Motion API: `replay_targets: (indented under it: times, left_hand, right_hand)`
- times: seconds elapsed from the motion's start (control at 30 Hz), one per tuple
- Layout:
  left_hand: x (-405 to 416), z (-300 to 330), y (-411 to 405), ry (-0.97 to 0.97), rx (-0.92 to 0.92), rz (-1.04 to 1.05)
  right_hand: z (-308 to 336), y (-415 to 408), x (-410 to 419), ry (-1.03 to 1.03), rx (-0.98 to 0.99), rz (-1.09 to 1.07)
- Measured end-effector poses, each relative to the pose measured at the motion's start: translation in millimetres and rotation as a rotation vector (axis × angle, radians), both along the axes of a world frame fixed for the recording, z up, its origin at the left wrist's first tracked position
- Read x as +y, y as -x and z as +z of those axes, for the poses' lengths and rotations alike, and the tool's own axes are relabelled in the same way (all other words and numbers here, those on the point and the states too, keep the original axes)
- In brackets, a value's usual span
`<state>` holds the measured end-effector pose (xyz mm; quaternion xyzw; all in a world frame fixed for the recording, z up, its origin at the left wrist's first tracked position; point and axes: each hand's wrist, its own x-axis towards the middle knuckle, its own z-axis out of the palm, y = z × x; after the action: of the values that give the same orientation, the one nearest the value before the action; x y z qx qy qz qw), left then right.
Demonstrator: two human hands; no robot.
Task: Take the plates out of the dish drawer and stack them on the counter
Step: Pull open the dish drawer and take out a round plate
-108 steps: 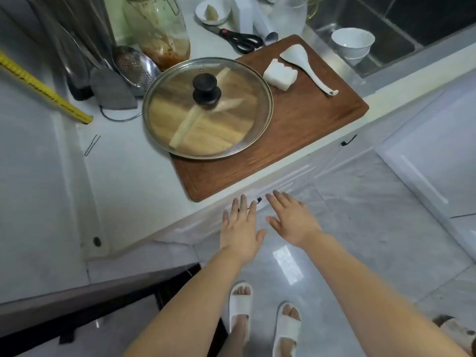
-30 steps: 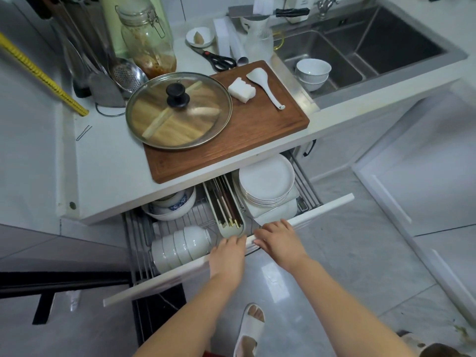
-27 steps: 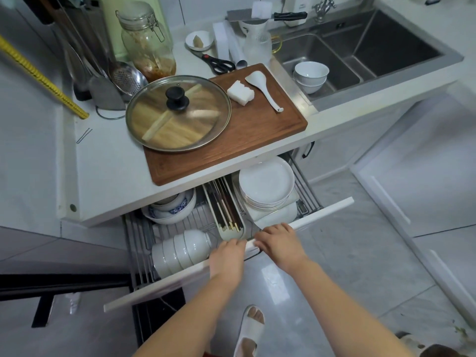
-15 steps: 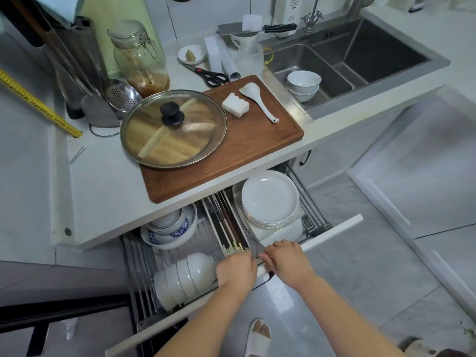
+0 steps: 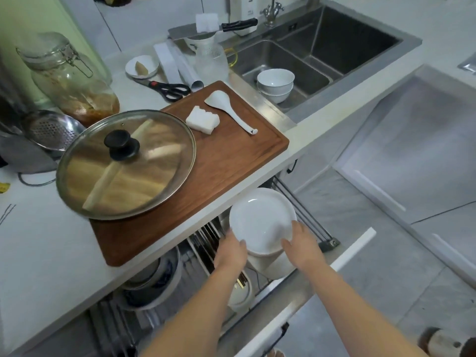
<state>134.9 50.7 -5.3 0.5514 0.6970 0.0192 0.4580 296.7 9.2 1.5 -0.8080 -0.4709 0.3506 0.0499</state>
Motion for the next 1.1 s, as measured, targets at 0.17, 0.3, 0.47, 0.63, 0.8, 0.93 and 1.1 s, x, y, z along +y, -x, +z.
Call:
replay_targets:
  times: [0.17,0.3,0.47,0.63,0.8,0.93,1.1]
  left_hand:
    - [27,-16,-5,0.005,0.059,0.016]
    - [40,-23,-7,0.031,0.135,-0.034]
    - [46,-33,-10,0.029,0.205,-0.067]
    - [49,-45,-6,0.009,0.247,-0.038]
    - [47,-44,-5,-0.057,0.271,-0.064]
    - [43,-36,0,-0.081,0.267,-0.078]
    - [35,-15,-2,-0.116,0.212,-0.1]
  right_hand:
    - [-21,0,18,0.013,0.012,-0.155]
    - [-30,1,31,0.003,0.063,-0.221]
    - [-37,-2,43,-0.008,0.1,-0.354]
    - [-48,-7,44,-0.033,0.069,-0.388]
    - [-48,-7,42,-0.095,0.084,-0.43]
    - [-39,-8,39,-0.111,0.123,-0.463]
    - [-17,-12,30,-0.116,0.202,-0.516]
